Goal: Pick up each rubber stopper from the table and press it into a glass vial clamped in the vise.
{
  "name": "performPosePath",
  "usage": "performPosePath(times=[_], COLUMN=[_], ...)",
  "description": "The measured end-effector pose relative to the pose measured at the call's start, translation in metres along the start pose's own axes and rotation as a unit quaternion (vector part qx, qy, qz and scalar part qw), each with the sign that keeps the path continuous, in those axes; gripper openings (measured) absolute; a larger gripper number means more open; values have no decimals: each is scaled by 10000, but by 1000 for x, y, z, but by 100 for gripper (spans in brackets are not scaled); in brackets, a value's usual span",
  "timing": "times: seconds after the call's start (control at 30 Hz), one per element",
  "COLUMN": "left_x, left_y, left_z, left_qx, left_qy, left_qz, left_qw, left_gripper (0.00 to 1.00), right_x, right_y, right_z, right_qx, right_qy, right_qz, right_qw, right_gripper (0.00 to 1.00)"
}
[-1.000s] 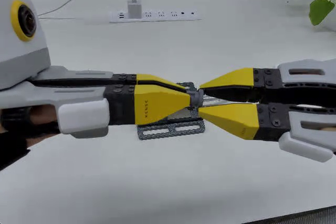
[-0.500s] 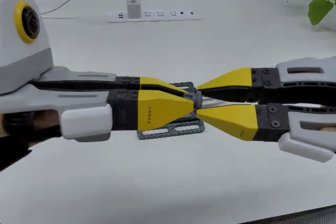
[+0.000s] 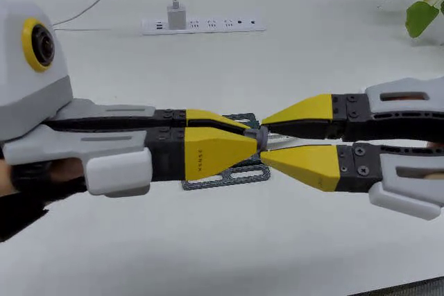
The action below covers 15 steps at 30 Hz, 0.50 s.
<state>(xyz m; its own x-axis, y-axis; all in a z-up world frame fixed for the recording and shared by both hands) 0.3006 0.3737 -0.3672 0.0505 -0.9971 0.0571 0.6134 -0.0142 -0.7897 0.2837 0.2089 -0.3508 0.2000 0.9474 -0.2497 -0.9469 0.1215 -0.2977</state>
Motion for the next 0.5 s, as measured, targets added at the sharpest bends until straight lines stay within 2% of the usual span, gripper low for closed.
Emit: performPosePath(times=[0.1, 0.17, 0.5], left_x=[0, 0, -1], left_y=[-1, -1, -3], left_z=[1, 1, 5], left_qx=[-86, -173, -435], left_qy=[-138, -215, -469], left_qz=[-66, -110, -367], left_qw=[9998, 9996, 9973], left_gripper=[4, 4, 4], right_x=[-2, 2, 10], right_y=[-2, -1, 2], right_z=[1, 7, 24], right_qx=[11, 47, 199], right_qy=[-66, -105, -340], right_qz=[-52, -75, -140], right_qw=[10000, 9999, 9991], right_gripper=[7, 7, 7])
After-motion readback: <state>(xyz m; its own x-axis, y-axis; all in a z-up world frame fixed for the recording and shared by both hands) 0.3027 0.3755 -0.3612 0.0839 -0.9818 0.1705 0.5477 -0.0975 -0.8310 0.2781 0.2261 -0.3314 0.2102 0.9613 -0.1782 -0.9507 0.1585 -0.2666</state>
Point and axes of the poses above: the centre of the closed fingertips' face, and the gripper's own axes: x roughly forward along the fingers, y roughly to its left, z roughly out of its top, the point moved 8 cm from there along -x, roughly backward along the fingers, and after that the axes turned 14 degrees about -x, right-handed, at the moved point
